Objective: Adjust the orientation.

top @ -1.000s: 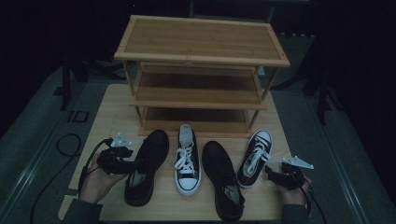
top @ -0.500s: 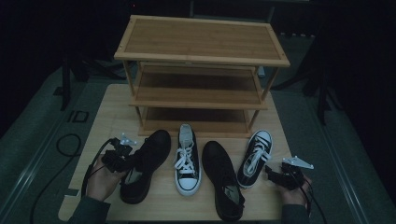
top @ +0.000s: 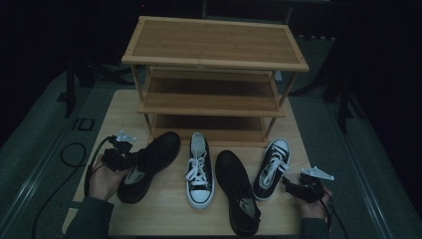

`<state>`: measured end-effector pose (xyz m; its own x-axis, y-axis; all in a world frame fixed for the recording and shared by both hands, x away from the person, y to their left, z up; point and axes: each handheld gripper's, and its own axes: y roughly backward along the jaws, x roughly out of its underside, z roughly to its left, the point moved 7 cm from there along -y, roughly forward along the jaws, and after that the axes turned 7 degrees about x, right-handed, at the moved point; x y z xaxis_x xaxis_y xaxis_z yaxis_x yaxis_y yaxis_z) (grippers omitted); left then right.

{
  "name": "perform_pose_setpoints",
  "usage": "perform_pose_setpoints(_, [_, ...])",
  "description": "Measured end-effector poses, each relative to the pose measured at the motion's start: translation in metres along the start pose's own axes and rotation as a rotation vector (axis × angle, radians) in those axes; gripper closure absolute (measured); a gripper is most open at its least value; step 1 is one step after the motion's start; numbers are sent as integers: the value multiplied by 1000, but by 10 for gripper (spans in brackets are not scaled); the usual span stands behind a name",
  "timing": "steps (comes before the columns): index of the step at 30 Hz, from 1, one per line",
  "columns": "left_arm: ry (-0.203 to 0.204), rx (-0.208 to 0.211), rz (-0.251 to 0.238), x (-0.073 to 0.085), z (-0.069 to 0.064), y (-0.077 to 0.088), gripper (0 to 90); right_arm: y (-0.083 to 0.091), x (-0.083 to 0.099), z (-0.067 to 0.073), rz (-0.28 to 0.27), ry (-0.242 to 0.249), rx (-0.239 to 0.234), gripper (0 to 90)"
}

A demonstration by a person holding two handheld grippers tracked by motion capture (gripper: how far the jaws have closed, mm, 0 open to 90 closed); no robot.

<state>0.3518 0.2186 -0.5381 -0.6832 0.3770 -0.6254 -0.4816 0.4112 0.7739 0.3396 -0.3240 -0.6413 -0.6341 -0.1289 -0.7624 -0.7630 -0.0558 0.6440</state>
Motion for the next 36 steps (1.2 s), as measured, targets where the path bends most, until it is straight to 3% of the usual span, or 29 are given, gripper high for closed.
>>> perform_pose_setpoints(7, [-8,-17,-20,-6,12,1,877,0,0,0,0,0,0,256])
perform_pose_setpoints(10, [-17,-34,6,-4,19,-4,875,0,0,0,0,-1,0,256])
perform_pose_setpoints(14, [20,-22,-5,1,24,-6,857,0,0,0,0,0,0,256])
perform_pose_setpoints(18, [27,-33,3,4,24,-3,649,0,0,0,0,0,0,256])
perform_pose_setpoints(22, [20,-56,-28,0,19,6,513,0,0,0,0,0,0,256])
perform_pose_setpoints(25, [16,-68,-50,-4,14,16,465,0,0,0,0,0,0,256])
perform_pose_setpoints(30, [-26,-54,-89,-13,-2,32,488,0,0,0,0,0,0,256])
perform_pose_setpoints(36, [-71,-18,-114,-23,-24,39,551,0,0,0,0,0,0,256])
